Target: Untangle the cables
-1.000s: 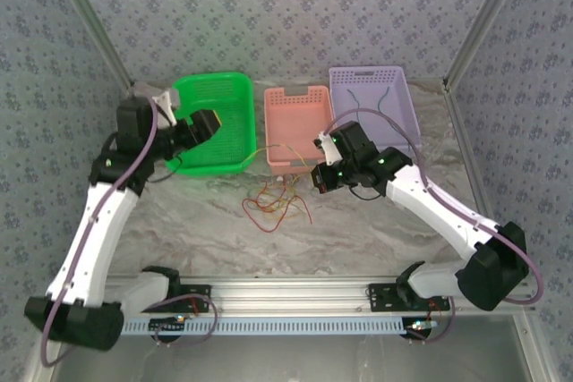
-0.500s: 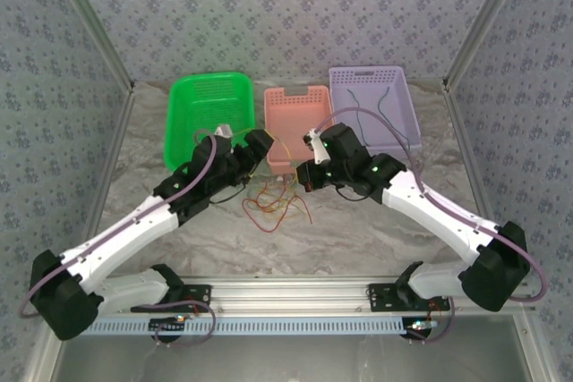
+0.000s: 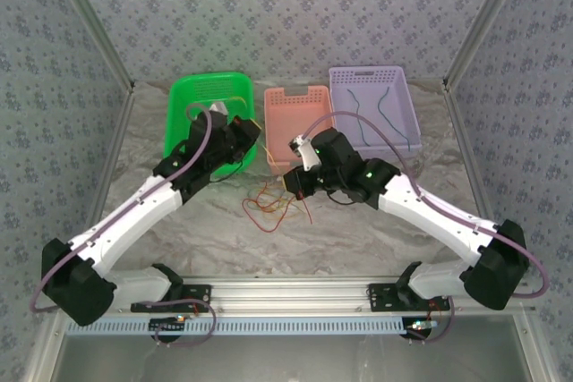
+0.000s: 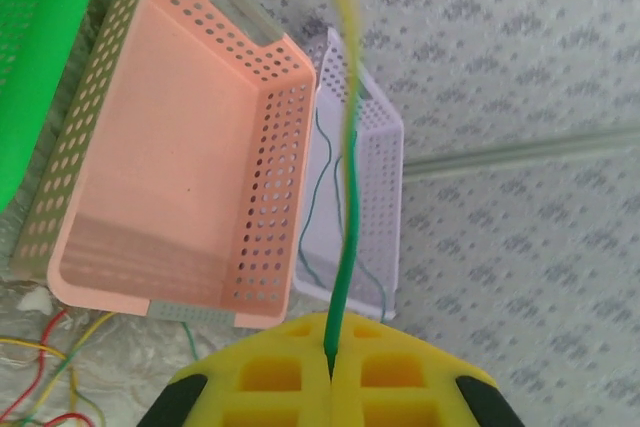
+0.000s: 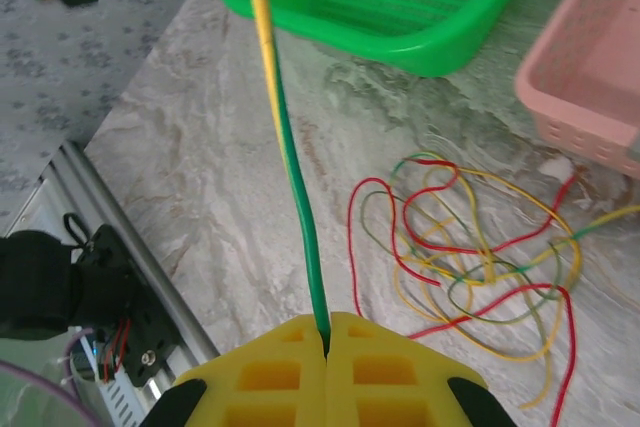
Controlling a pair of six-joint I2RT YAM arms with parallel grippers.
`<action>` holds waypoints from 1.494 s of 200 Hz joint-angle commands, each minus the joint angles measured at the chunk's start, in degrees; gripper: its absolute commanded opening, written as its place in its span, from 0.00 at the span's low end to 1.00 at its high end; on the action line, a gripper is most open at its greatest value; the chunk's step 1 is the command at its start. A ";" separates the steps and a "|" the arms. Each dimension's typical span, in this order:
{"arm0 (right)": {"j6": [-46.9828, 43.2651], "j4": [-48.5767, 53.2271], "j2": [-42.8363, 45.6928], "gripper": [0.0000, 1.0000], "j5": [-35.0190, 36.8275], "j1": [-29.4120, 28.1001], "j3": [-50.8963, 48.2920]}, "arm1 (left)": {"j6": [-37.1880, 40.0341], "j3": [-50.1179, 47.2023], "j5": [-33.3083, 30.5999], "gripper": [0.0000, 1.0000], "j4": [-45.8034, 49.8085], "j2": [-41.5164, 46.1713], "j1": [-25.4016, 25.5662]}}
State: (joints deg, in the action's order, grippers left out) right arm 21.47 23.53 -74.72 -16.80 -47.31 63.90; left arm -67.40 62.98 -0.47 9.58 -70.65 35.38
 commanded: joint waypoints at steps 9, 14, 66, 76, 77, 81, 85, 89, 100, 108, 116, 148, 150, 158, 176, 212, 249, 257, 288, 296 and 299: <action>-7.94 7.27 -3.14 0.00 -7.90 -3.02 2.59 | 16.91 11.05 4.73 0.00 6.76 -4.42 -1.99; -8.77 7.94 -3.63 0.00 -8.53 -3.36 3.06 | 18.37 12.13 5.39 0.00 7.78 -5.17 -2.06; -14.05 14.15 -10.27 0.00 -11.60 -7.20 8.85 | 26.40 15.44 9.95 0.00 8.21 -7.27 -3.58; -14.35 14.77 -11.18 0.00 -11.55 -7.52 9.36 | 27.58 15.27 10.34 0.00 8.13 -6.89 -3.99; -14.35 14.78 -11.25 0.00 -11.53 -7.53 9.38 | 27.71 15.21 10.37 0.00 8.15 -6.79 -3.99; -14.29 14.77 -11.40 0.00 -11.24 -7.65 9.48 | 28.10 15.01 10.37 0.00 8.10 -6.61 -4.18; -14.06 14.63 -11.49 0.00 -10.82 -7.63 9.57 | 28.65 14.85 10.50 0.00 8.07 -6.40 -4.32; -13.80 14.34 -11.54 0.00 -10.44 -7.55 9.50 | 29.21 14.66 10.66 0.00 8.08 -6.14 -4.45; -13.01 13.68 -11.23 0.00 -9.42 -7.32 9.58 | 30.64 14.24 10.91 0.00 8.59 -5.52 -4.90; -12.11 12.88 -10.60 0.04 -7.69 -7.16 9.54 | 31.43 14.02 11.17 0.00 9.38 -5.24 -5.37; -11.17 11.73 -9.48 0.21 -6.10 -7.01 9.27 | 32.52 13.85 11.43 0.00 10.30 -5.02 -6.01; -7.88 7.97 -1.83 0.56 2.11 -6.97 7.15 | 37.94 14.63 11.92 0.00 15.83 -5.25 -10.76; -7.70 7.99 -1.17 0.56 2.86 -7.00 7.01 | 38.43 14.78 11.90 0.00 16.13 -5.34 -11.12; -7.02 7.74 1.06 0.58 4.92 -6.91 6.33 | 40.18 15.38 12.10 0.00 17.40 -5.81 -12.69; -5.81 7.05 6.06 0.60 7.52 -6.40 4.92 | 43.61 17.55 12.14 0.00 20.03 -7.67 -16.33; -3.64 6.35 11.70 0.61 9.85 -5.04 -0.17 | 47.49 22.64 11.91 0.00 22.36 -14.18 -21.89; -2.85 5.61 14.57 0.58 11.82 -3.12 -2.70 | 43.77 25.27 16.78 0.00 21.60 -17.57 -22.13; -2.31 5.45 15.10 0.57 11.78 -2.19 -3.19 | 40.89 24.94 18.79 0.00 19.35 -17.20 -21.44; -0.08 4.75 17.26 0.54 12.13 1.48 -5.46 | 37.25 30.82 18.75 0.00 17.31 -20.74 -13.20; 0.59 4.82 17.95 0.53 12.25 2.33 -6.11 | 36.63 32.91 18.91 0.00 17.22 -22.95 -11.56; 0.93 4.78 18.33 0.53 12.28 2.55 -6.40 | 36.36 33.66 19.00 0.00 17.26 -23.90 -11.01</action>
State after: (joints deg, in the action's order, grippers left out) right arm 19.31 29.26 -59.24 -6.02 -46.87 59.13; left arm -27.68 89.67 15.90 29.78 -90.39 18.98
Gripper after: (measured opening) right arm 0.540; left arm 0.043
